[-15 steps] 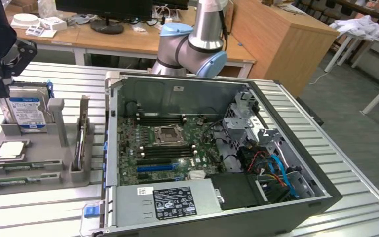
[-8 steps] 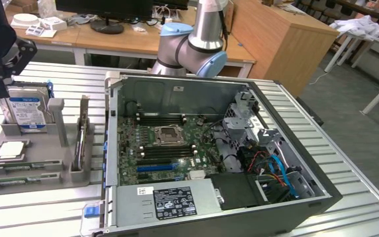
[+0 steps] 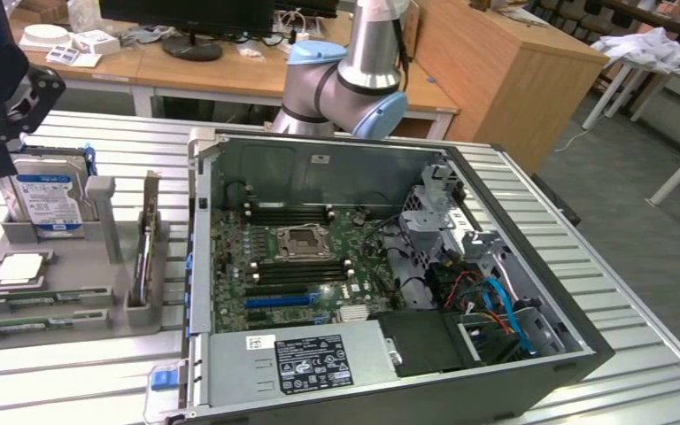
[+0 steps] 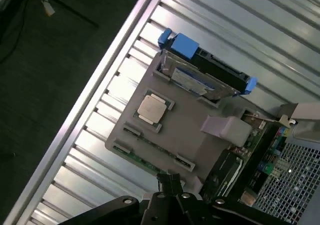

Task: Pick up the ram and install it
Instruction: 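Pick up the ram and move it above insertion slot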

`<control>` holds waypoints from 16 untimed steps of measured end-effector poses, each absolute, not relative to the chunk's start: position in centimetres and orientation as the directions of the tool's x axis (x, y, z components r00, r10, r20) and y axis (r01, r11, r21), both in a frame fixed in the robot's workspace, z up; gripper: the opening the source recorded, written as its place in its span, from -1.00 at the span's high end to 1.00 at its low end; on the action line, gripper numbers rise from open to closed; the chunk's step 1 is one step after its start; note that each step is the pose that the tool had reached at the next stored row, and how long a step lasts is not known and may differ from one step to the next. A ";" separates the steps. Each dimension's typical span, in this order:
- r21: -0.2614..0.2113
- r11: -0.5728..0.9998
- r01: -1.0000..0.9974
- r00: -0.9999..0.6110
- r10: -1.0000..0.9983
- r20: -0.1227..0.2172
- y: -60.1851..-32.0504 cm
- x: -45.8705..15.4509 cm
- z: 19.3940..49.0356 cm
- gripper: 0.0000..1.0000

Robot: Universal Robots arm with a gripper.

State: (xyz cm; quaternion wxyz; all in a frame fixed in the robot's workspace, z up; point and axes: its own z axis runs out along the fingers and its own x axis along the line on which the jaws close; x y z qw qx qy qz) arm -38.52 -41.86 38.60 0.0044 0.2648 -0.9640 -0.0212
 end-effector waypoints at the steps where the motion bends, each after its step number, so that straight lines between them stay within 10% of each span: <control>1: 0.043 0.849 -0.526 -0.850 -0.526 -0.003 -41.9 -38.5 38.6 0.79; 16: 0.043 0.646 -0.762 -0.646 -0.763 -0.003 -41.9 -38.5 38.5 0.79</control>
